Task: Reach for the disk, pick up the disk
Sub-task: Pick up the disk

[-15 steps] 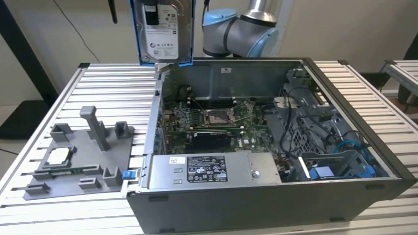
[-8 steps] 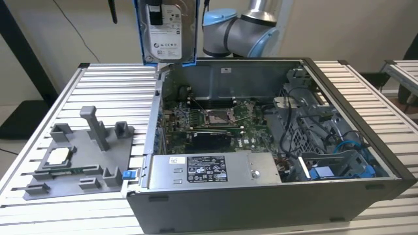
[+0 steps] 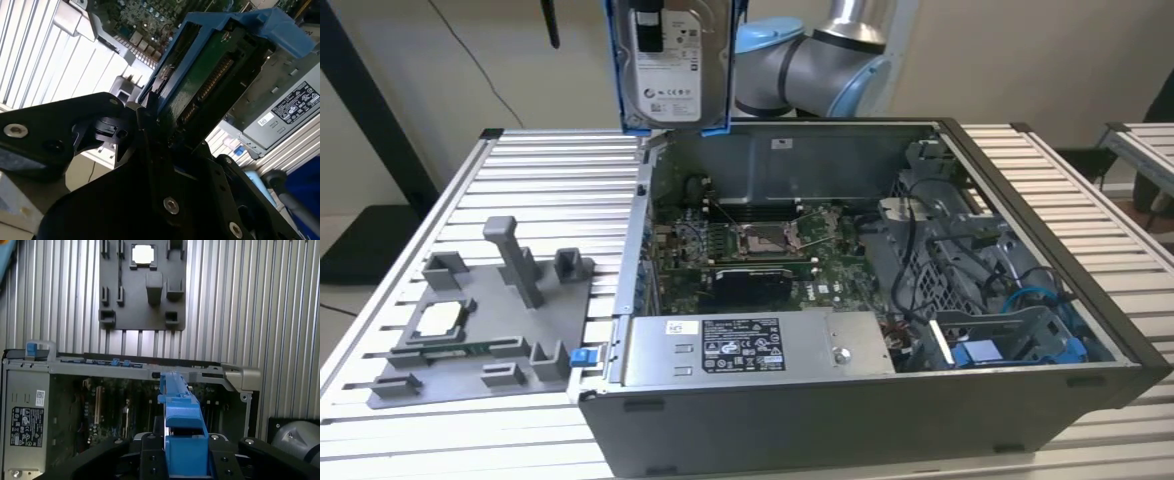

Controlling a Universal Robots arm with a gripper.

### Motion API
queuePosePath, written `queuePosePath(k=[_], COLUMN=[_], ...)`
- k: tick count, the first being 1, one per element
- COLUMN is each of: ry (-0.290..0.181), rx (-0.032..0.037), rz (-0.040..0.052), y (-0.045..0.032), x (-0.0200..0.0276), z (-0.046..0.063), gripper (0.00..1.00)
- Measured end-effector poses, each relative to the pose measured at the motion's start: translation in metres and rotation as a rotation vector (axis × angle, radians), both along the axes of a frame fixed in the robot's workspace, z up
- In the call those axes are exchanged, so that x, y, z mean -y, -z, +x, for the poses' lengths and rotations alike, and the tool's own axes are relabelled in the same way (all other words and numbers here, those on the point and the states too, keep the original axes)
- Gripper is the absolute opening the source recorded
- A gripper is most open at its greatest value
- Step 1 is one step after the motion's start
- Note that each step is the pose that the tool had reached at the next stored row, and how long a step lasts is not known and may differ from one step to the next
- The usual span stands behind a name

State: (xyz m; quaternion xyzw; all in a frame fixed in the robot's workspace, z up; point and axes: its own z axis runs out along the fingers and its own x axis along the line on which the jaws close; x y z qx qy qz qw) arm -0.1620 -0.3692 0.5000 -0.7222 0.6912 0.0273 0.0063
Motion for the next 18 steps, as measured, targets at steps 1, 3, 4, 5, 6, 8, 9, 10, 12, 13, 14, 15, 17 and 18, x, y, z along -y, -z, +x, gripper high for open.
queuePosePath(k=[1, 3, 4, 5, 6, 8, 9, 10, 12, 13, 14, 15, 17, 18], ry=[0.0, 0.0, 0.0, 0.0, 0.0, 0.0, 0.0, 0.0, 0.0, 0.0, 0.0, 0.0, 0.0, 0.0], rx=[0.0, 0.0001, 0.0, 0.0, 0.0, 0.0001, 0.0, 0.0, 0.0001, 0.0, 0.0, 0.0, 0.0, 0.0], rz=[0.0001, 0.0001, 0.0, 0.0, 0.0, 0.0001, 0.0001, 0.0, 0.0001, 0.0, 0.0001, 0.0, 0.0001, 0.0001], y=[0.0, 0.0, 0.0, 0.0, 0.0, 0.0, 0.0, 0.0, 0.0, 0.0, 0.0, 0.0, 0.0, 0.0], x=[0.0002, 0.0006, 0.0007, 0.0009, 0.0011, 0.0014, 0.0015, 0.0016, 0.0018, 0.002, 0.0021, 0.0021, 0.0024, 0.0026], z=[0.001, 0.003, 0.005, 0.006, 0.007, 0.009, 0.011, 0.012, 0.014, 0.015, 0.016, 0.018, 0.02, 0.022], gripper=[0.0, 0.0, 0.0, 0.0, 0.0, 0.0, 0.0, 0.0, 0.0, 0.0, 0.0, 0.0, 0.0, 0.0])
